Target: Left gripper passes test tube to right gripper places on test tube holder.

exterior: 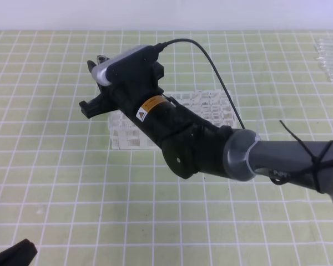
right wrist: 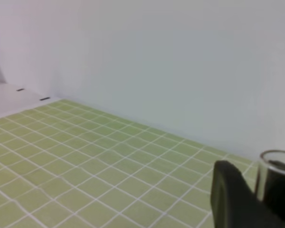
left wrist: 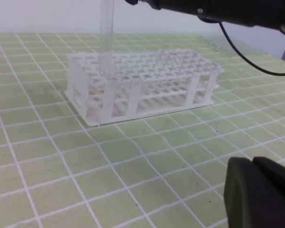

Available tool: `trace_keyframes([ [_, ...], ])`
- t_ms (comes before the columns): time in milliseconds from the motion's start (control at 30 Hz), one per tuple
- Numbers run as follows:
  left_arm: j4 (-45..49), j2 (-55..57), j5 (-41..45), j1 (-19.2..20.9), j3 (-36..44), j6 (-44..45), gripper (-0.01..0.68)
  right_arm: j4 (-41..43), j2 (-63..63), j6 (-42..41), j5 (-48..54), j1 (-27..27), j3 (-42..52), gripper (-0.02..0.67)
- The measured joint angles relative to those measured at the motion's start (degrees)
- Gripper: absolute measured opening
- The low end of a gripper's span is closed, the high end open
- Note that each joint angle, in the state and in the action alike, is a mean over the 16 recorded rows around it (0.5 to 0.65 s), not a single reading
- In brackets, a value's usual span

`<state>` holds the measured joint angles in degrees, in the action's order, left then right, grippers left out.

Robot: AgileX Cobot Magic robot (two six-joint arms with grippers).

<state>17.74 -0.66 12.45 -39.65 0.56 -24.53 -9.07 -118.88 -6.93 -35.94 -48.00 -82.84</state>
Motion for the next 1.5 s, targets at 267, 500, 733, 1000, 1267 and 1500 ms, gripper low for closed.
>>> trace_keyframes([
  [267,-0.02,0.05,0.09,-0.01,-0.14,0.00,-0.002,0.33,-1.05,0.23,-1.96,0.09,0.00,0.089],
  [500,-0.01,0.03,0.14,0.00,-0.07,0.00,-0.002,0.21,-1.79,0.24,-3.19,0.51,-0.04,0.089],
  [733,0.00,0.00,0.09,0.00,0.00,0.00,-0.002,0.31,-2.26,0.90,-3.62,0.93,-0.35,0.088],
  [1000,0.00,0.00,0.05,0.00,0.00,0.00,-0.002,0.66,-2.65,1.71,-3.16,1.01,-0.83,0.088],
  [1267,-0.02,0.05,0.14,-0.01,-0.14,0.00,-0.002,0.84,-3.30,1.91,-2.58,1.01,-1.16,0.088],
  [1500,-0.02,0.05,0.09,-0.01,-0.14,0.00,-0.002,0.84,-3.95,1.97,-2.38,1.01,-1.41,0.088],
])
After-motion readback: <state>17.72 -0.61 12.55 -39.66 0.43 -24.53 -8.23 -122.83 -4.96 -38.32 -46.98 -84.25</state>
